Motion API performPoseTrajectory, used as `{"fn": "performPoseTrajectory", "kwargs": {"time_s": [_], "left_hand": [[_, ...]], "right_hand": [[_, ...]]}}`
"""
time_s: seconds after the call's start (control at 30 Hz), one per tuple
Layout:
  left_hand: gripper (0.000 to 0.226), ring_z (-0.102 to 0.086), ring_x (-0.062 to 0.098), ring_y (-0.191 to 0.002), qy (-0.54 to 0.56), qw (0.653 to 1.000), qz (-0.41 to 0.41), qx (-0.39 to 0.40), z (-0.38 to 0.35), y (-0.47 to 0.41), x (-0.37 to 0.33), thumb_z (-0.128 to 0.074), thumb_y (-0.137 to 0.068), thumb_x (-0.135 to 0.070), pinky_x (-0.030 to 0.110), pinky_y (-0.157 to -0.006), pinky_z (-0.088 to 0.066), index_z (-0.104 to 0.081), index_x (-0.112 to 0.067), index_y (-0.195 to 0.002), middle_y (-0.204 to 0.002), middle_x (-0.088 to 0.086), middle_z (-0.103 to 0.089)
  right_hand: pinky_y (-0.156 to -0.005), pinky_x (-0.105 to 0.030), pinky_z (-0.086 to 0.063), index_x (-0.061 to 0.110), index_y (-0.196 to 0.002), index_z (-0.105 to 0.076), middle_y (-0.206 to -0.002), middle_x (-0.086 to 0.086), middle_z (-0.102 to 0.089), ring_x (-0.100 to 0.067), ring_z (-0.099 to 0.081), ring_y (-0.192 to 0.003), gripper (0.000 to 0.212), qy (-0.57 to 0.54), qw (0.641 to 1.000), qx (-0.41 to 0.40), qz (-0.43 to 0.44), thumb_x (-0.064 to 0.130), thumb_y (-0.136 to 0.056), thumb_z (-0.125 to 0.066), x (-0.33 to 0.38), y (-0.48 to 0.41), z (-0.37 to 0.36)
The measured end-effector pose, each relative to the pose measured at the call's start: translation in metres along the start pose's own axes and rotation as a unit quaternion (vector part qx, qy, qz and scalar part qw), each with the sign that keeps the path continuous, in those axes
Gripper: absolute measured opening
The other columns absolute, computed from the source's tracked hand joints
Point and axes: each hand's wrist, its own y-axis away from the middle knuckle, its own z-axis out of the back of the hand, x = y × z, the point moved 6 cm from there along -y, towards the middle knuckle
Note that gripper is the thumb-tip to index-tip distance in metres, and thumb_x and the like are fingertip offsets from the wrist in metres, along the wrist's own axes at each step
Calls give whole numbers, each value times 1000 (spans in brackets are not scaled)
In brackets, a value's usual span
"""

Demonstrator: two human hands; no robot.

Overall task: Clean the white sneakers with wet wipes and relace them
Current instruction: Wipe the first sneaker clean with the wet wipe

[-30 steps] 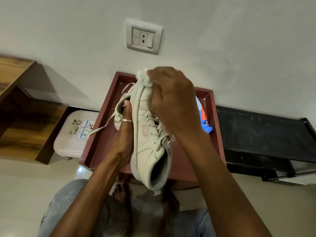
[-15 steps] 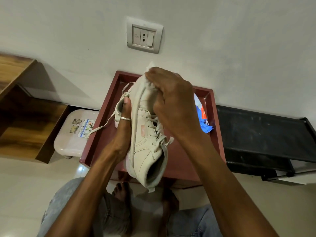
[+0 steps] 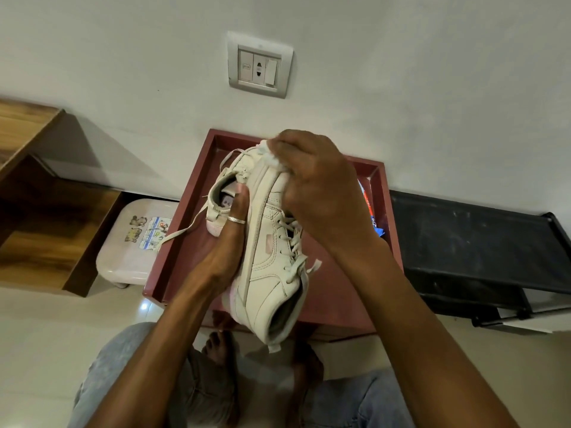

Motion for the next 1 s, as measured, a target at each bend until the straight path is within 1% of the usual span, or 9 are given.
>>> {"fn": "performPoseTrajectory", "kwargs": {"time_s": [0.17,0.37,0.47,0.57,0.67,0.77,0.83,0.9,1.0], "left_hand": [[71,-68,23,-117,-18,999,14,-34,11,0,2,-18,-97,-67,51,-108,-49,-64,-25,-131,-123,6,-74],[71,-69,19,-115,-17,999,30,-28,9,0,8,-11,-100,-64,47,-107,-49,-70,-31,-121,-120,2,-75],[72,-72,15,-108,5,999,23,-26,3,-1,4,-9,-103,-58,33,-95,-58,-77,-34,-106,-112,-1,-78],[61,-72,9,-108,-6,1000,3,-6,-4,-3,6,-8,-106,-51,22,-88,-58,-65,-33,-118,-111,-9,-77],[52,-71,3,-106,13,1000,12,10,-3,-1,3,-12,-108,-47,17,-86,-56,-61,-37,-120,-111,-15,-76],[43,-68,10,-103,-35,999,28,-10,-7,11,10,-22,-112,-25,27,-94,-52,-51,-13,-142,-143,12,-60],[45,-58,31,-124,-35,996,80,-9,-25,35,8,-19,-110,-4,40,-110,-45,-34,5,-151,-154,26,-42],[43,-55,24,-129,-119,987,91,-52,-30,33,8,-18,-108,0,27,-107,-48,-47,3,-140,-135,10,-66],[35,-62,-11,-110,-48,997,13,-60,-2,-1,8,-25,-110,-37,7,-90,-48,-58,-30,-117,-111,-26,-73]], "right_hand": [[-68,-5,-37,8,-93,-69,-78,0,-68,5,-55,-71,26,-77,972,-10,-220,-3,-85,-46,-29,23,3],[-59,-39,-47,13,-81,-66,-67,-5,-63,-25,-58,-63,28,-162,921,22,-352,0,-88,-42,-44,57,-16],[-60,-37,-47,6,-88,-70,-71,-11,-66,-24,-58,-66,27,-139,941,-30,-306,-3,-87,-45,-39,40,0],[-84,-23,-54,0,-109,-71,-102,-10,-74,-8,-66,-92,34,-122,971,-85,-189,-7,-84,-49,-17,19,16],[-104,-35,-48,0,-117,-68,-116,-12,-71,-23,-63,-114,47,-69,995,-39,-57,-9,-81,-40,9,12,6],[-113,-42,-35,-2,-110,-70,-115,-15,-69,-34,-55,-126,48,-12,998,35,47,-1,-79,-33,36,28,-11],[-116,-44,-32,-3,-111,-70,-120,-16,-67,-34,-51,-131,47,12,991,85,106,-3,-82,-33,48,46,-21],[-116,-45,-33,-2,-113,-69,-126,-16,-65,-33,-48,-134,47,36,986,98,131,-2,-84,-32,49,53,-23],[-111,-47,-40,-1,-114,-69,-123,-13,-67,-35,-49,-133,50,42,994,55,90,0,-82,-30,33,37,-12]]}}
